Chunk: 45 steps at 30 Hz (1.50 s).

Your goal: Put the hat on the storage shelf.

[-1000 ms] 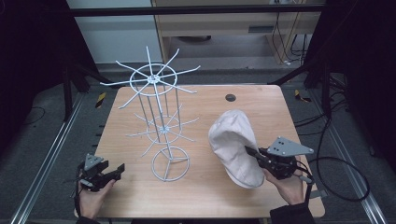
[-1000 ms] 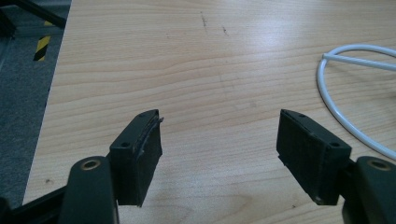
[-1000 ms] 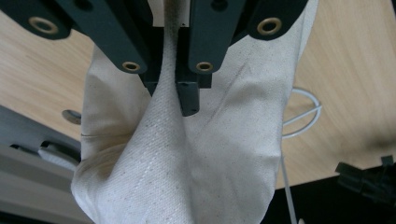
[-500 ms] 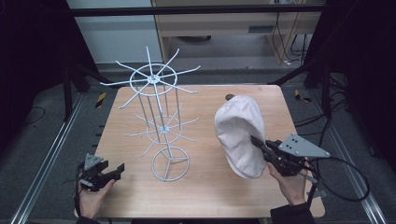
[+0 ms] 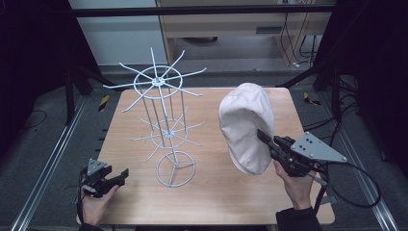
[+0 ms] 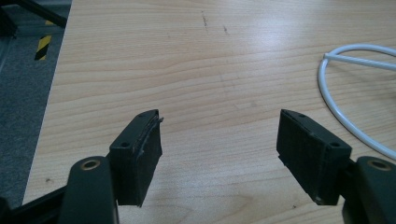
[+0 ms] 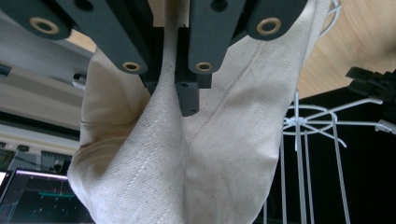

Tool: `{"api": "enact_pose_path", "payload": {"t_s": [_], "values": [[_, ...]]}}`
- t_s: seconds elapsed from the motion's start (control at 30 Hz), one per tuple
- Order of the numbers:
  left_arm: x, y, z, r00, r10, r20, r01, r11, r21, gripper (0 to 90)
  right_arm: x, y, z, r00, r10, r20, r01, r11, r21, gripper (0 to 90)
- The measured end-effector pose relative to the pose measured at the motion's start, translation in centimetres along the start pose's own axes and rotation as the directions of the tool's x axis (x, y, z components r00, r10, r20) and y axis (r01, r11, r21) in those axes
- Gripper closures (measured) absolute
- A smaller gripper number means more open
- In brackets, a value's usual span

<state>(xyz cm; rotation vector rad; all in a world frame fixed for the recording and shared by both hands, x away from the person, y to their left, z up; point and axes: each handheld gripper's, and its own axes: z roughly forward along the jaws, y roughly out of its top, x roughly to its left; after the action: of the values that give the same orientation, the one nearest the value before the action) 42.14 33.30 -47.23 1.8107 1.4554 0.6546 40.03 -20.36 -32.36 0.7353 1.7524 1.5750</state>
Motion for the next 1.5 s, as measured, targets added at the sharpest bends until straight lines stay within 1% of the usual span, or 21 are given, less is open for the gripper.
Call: {"api": "enact_pose_path", "payload": {"t_s": [0.03, 0.2, 0.43, 0.7, 0.93, 0.97, 1.0, 1.03, 1.2, 1.23, 1.27, 1.33, 1.5], "values": [[0.0, 0.0, 0.0, 1.0000, 0.000, 0.000, 0.000, 1.0000, 0.000, 30.5, 0.0, 0.1, 0.0, 1.0000, -0.009, 0.000, 0.009, 1.000, -0.007, 88.8], [0.0, 0.0, 0.0, 1.0000, -0.001, -0.001, 0.001, 1.0000, -0.001, 30.5, 0.4, 0.9, -0.2, 0.9997, -0.014, 0.018, 0.015, 0.998, -0.055, 88.8], [0.0, 0.0, 0.0, 1.0000, -0.002, -0.002, 0.002, 1.0000, 0.000, 30.5, 1.0, 2.1, -0.5, 0.9993, -0.032, 0.020, 0.034, 0.993, -0.115, 88.8], [0.0, 0.0, 0.0, 1.0000, -0.004, -0.001, 0.004, 1.0000, -0.001, 30.5, 1.8, 3.7, -0.7, 0.9991, -0.041, 0.015, 0.043, 0.982, -0.185, 88.9], [0.1, 0.0, 0.0, 1.0000, -0.004, -0.001, 0.004, 1.0000, -0.001, 30.5, 2.4, 5.4, -0.7, 0.9987, -0.052, 0.000, 0.050, 0.972, -0.229, 88.9], [0.1, 0.0, 0.0, 1.0000, -0.004, -0.001, 0.004, 1.0000, -0.001, 30.5, 2.4, 5.4, -0.7, 0.9987, -0.052, 0.000, 0.050, 0.972, -0.229, 88.9], [0.0, 0.0, 0.0, 1.0000, -0.004, -0.001, 0.004, 1.0000, 0.000, 30.5, 2.6, 6.0, -0.6, 0.9983, -0.058, -0.003, 0.056, 0.968, -0.246, 88.9], [0.0, 0.0, 0.0, 1.0000, -0.004, -0.001, 0.004, 1.0000, 0.000, 30.5, 2.7, 6.2, -0.6, 0.9982, -0.059, -0.004, 0.056, 0.966, -0.251, 88.9], [0.1, 0.0, 0.0, 1.0000, -0.004, -0.002, 0.004, 1.0000, 0.000, 30.5, 3.6, 7.5, 0.0, 0.9967, -0.079, -0.020, 0.070, 0.958, -0.277, 88.9], [0.1, 0.0, 0.0, 1.0000, -0.004, -0.002, 0.004, 1.0000, 0.000, 30.5, 3.6, 7.5, 0.0, 0.9967, -0.079, -0.020, 0.070, 0.958, -0.277, 88.9], [0.1, 0.0, 0.0, 1.0000, -0.004, -0.001, 0.004, 1.0000, -0.001, 30.5, 4.1, 7.9, 0.4, 0.9959, -0.086, -0.028, 0.074, 0.956, -0.285, 88.9], [0.1, 0.0, 0.0, 1.0000, -0.005, -0.002, 0.005, 1.0000, -0.002, 30.5, 4.5, 8.2, 0.9, 0.9950, -0.093, -0.036, 0.078, 0.955, -0.286, 88.9], [0.2, 0.0, -0.1, 1.0000, -0.005, -0.006, 0.005, 1.0000, -0.002, 30.5, 5.5, 8.5, 2.2, 0.9922, -0.106, -0.066, 0.084, 0.958, -0.275, 88.9]]}}
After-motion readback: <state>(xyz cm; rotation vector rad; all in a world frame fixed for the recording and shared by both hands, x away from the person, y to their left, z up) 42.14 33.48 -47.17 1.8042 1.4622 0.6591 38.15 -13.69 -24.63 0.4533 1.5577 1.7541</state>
